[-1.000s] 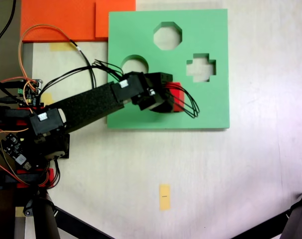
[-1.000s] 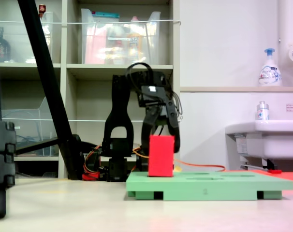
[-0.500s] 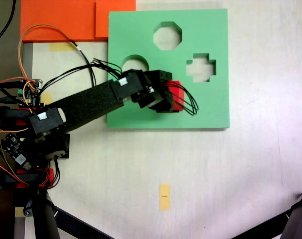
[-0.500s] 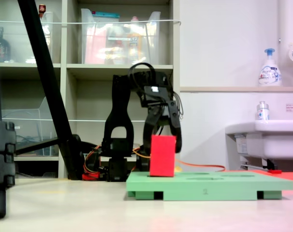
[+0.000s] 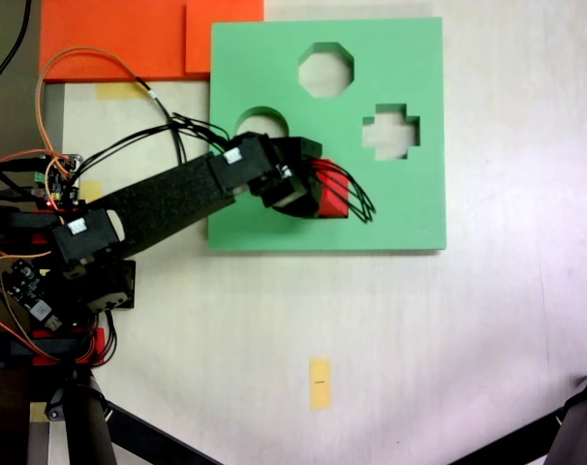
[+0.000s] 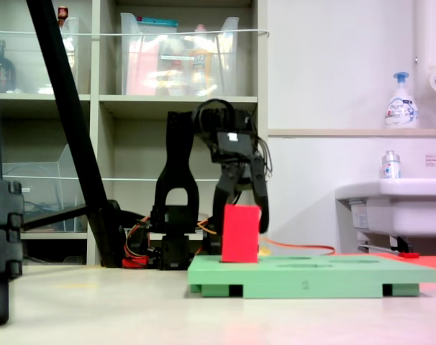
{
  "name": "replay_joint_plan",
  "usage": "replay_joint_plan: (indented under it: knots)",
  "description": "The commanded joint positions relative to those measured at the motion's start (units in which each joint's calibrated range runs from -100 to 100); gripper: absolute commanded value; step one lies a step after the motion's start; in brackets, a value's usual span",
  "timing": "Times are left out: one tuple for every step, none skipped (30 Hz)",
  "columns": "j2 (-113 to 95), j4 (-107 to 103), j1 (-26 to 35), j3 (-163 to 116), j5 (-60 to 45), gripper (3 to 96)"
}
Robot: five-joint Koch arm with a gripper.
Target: Put the square block into the corresponding hole
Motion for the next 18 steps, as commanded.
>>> replay_joint_plan:
  knots:
    - [-3.31,-0.02,0.49,0.03,0.93,15.0]
    - [-3.31,-0.02,0.49,-0.17,0.93,15.0]
    - [-3.31,-0.02,0.49,-0.27,0.93,15.0]
    - [-3.31,-0.02,0.54,-0.27,0.93,15.0]
    - [-3.31,-0.02,0.63,-0.27,0.93,15.0]
    - [-3.17,0.08,0.73,-0.27,0.93,15.0]
    - [-3.17,-0.02,0.88,-0.27,0.93,15.0]
    - [-3.17,-0.02,0.93,-0.27,0.93,15.0]
    - [-3.17,-0.02,1.03,-0.27,0.98,15.0]
    - [-2.89,-0.02,1.07,-0.27,1.03,15.0]
    - [-2.75,-0.02,1.07,-0.27,1.03,15.0]
    - [-2.47,-0.02,1.07,-0.27,1.03,15.0]
    - [-2.19,-0.02,1.07,-0.27,1.03,15.0]
    - [-1.91,-0.02,1.03,-0.27,1.03,15.0]
    - [-1.77,0.08,1.03,-0.37,1.03,15.0]
    - [-1.77,0.08,0.98,-0.57,1.03,15.0]
    - [-1.77,-0.02,0.98,-0.67,1.03,15.0]
    - [-1.77,-0.02,0.93,-0.77,1.03,15.1]
